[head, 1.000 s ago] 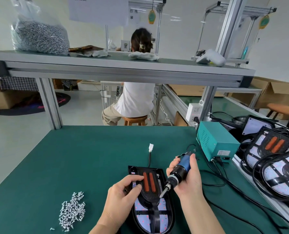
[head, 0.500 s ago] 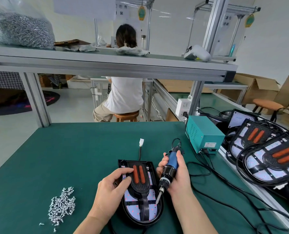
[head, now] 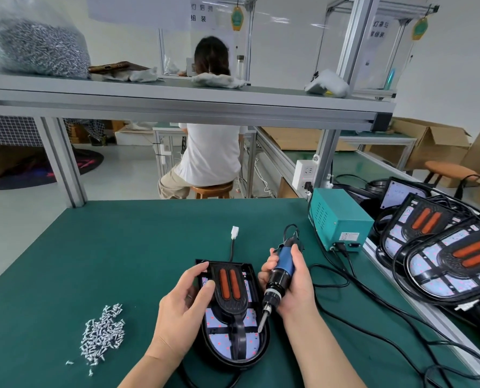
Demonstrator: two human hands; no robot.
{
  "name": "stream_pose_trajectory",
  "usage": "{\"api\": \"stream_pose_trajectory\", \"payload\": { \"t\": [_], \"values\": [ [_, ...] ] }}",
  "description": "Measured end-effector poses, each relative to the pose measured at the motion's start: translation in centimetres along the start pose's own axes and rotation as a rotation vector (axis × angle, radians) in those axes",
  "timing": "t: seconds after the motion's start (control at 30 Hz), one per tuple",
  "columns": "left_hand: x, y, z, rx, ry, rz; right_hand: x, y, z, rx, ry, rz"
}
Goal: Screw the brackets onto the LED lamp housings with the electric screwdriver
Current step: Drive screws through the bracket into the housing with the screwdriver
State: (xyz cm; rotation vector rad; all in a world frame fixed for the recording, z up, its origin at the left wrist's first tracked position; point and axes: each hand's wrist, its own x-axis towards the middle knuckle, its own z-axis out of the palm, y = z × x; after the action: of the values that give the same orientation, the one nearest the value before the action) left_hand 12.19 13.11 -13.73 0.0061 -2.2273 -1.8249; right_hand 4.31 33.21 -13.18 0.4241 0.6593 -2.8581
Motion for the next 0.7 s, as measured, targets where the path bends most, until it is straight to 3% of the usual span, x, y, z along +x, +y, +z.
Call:
{"api": "stream_pose_trajectory", "payload": {
  "t": [0.27,0.37,0.43,0.53,0.7],
  "values": [
    [-0.6,1.2,0.1,0.227,0.205,0.106,0.2,0.0,0.0,-0.009,-0.007,0.007],
    [-0.4,1.2,-2.1,0.548,0.261,0.158,0.3,0.0,0.0,-0.013,0.0,0.015],
    [0.1,0.9,-4.8,0.911,0.222,0.139,0.4,0.1,0.1,-0.014,0.001,0.02],
    [0.7,1.0,-8.7,1.304,0.07,-0.144,0.5,0.0,0.1,-0.008,0.003,0.025],
    [0.9,0.7,-11.2,1.273,-0.081,-0.262,0.5,0.1,0.2,-0.009,0.008,0.02]
  ]
}}
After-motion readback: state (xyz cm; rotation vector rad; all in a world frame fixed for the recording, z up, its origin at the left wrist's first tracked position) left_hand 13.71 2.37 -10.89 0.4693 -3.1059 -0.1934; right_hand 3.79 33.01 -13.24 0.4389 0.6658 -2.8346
